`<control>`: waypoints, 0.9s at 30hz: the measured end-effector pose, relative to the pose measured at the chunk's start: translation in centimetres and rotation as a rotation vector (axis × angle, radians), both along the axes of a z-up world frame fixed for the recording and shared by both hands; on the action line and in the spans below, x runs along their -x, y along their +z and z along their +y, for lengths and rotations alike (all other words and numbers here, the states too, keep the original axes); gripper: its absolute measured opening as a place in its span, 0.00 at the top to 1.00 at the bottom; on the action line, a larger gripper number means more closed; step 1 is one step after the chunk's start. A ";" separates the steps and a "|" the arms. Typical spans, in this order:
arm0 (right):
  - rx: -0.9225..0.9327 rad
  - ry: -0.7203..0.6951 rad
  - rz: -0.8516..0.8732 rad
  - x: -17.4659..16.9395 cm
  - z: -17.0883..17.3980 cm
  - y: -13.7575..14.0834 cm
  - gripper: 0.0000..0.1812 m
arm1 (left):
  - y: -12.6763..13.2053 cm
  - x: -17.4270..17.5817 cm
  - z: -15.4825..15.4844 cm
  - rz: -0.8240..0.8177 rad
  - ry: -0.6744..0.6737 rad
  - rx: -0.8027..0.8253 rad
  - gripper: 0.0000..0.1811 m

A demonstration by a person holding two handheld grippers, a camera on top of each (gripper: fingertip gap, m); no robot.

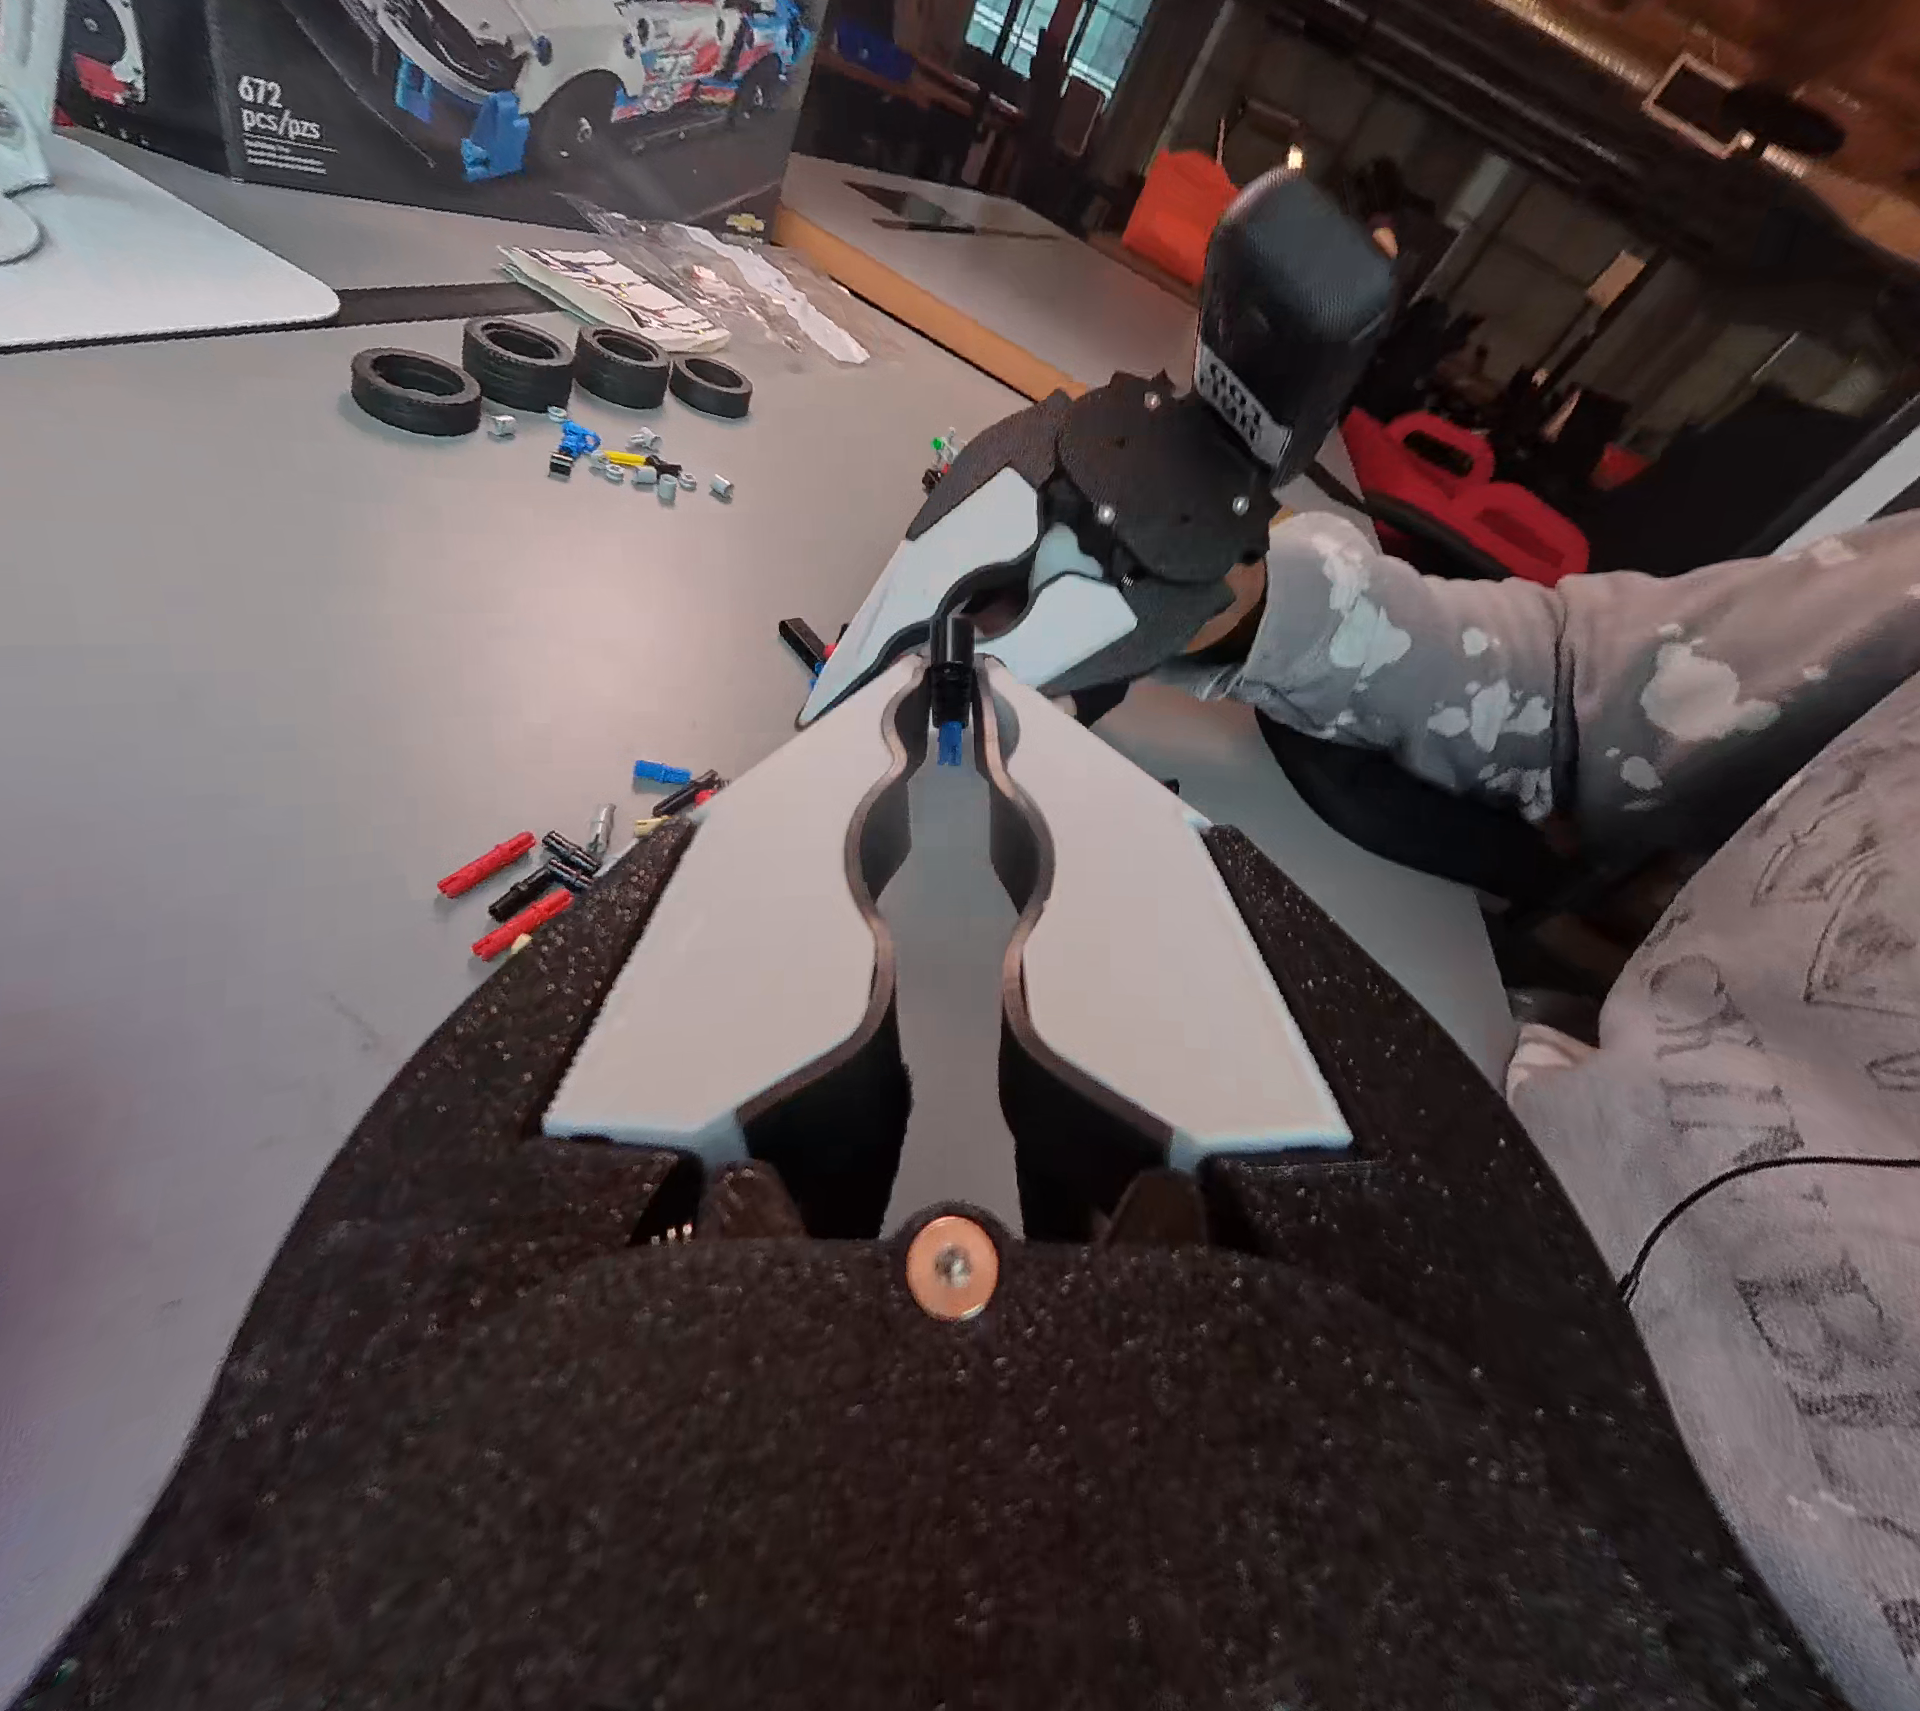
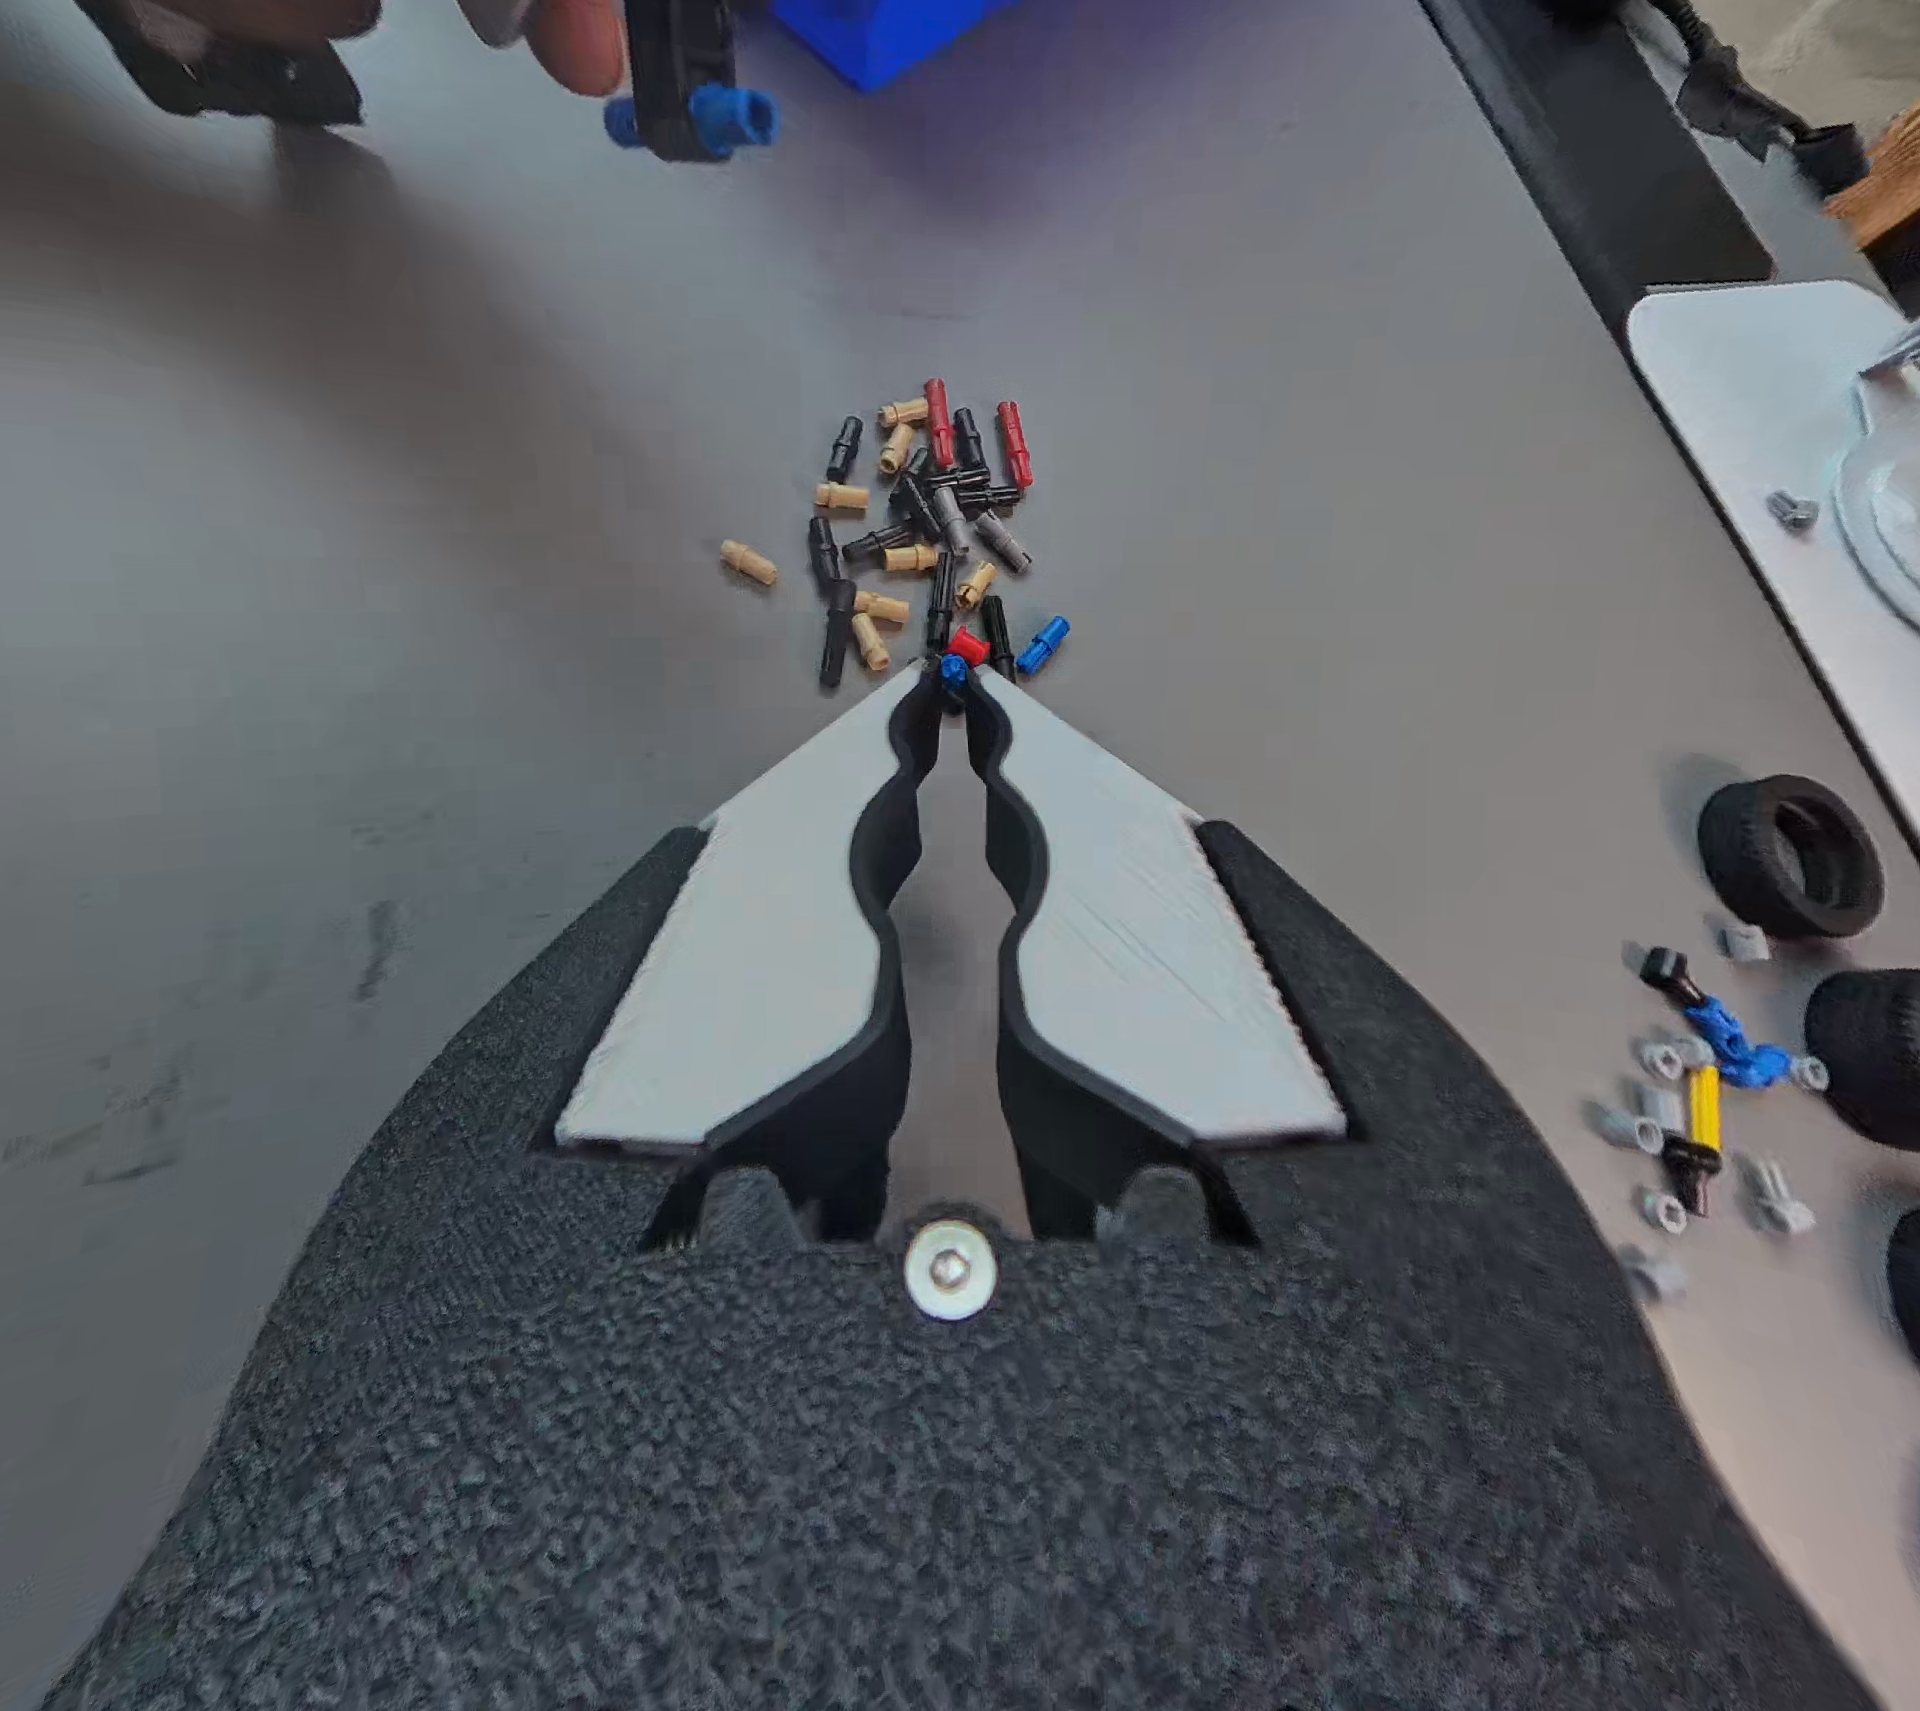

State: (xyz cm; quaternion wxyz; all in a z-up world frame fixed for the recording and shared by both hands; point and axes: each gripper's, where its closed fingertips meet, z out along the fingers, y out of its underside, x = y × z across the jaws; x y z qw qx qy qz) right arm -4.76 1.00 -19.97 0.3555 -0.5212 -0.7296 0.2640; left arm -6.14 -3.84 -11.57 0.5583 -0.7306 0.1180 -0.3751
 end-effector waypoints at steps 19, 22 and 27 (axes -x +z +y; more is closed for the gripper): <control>0.657 0.310 0.327 -1.5 -7.0 10.0 0.95 | 2.4 -3.2 -2.0 -0.087 -0.144 -0.099 0.96; 0.651 0.327 0.333 -1.6 -7.2 10.0 0.96 | 2.4 -3.3 -2.1 -0.084 -0.149 -0.100 0.96; 0.699 0.338 0.346 -1.8 -7.4 10.5 0.96 | 1.9 -4.0 -2.4 -0.044 -0.178 -0.089 0.90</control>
